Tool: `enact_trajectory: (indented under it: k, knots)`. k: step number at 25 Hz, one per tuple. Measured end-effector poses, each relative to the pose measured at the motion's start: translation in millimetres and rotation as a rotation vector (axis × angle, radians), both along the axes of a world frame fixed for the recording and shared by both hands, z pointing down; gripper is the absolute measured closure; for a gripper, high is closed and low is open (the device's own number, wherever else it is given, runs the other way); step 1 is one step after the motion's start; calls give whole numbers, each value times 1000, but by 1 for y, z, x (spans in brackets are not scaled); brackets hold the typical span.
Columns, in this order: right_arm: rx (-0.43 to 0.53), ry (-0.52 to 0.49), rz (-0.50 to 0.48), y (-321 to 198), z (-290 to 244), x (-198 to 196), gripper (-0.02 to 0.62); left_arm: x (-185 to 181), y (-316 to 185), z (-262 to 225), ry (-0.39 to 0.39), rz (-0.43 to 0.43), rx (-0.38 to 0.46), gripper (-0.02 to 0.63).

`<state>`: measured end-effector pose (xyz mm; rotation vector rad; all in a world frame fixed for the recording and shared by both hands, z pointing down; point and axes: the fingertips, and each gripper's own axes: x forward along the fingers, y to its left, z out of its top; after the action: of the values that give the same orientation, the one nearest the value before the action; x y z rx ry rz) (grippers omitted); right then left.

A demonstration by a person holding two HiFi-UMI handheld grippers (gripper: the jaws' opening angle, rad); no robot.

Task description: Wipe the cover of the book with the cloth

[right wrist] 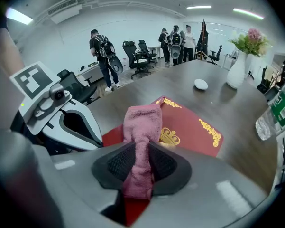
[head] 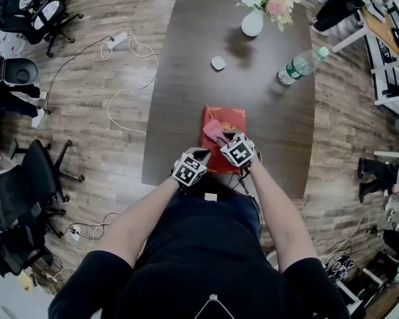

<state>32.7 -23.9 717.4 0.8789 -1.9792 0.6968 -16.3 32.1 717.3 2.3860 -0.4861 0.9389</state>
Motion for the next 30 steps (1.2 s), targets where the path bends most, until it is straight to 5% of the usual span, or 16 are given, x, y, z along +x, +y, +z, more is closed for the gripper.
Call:
enact_trajectory:
  k: [30]
  knots:
    - [-21, 13, 251, 34, -4, 103, 499, 2, -3, -5, -14, 32, 25, 611]
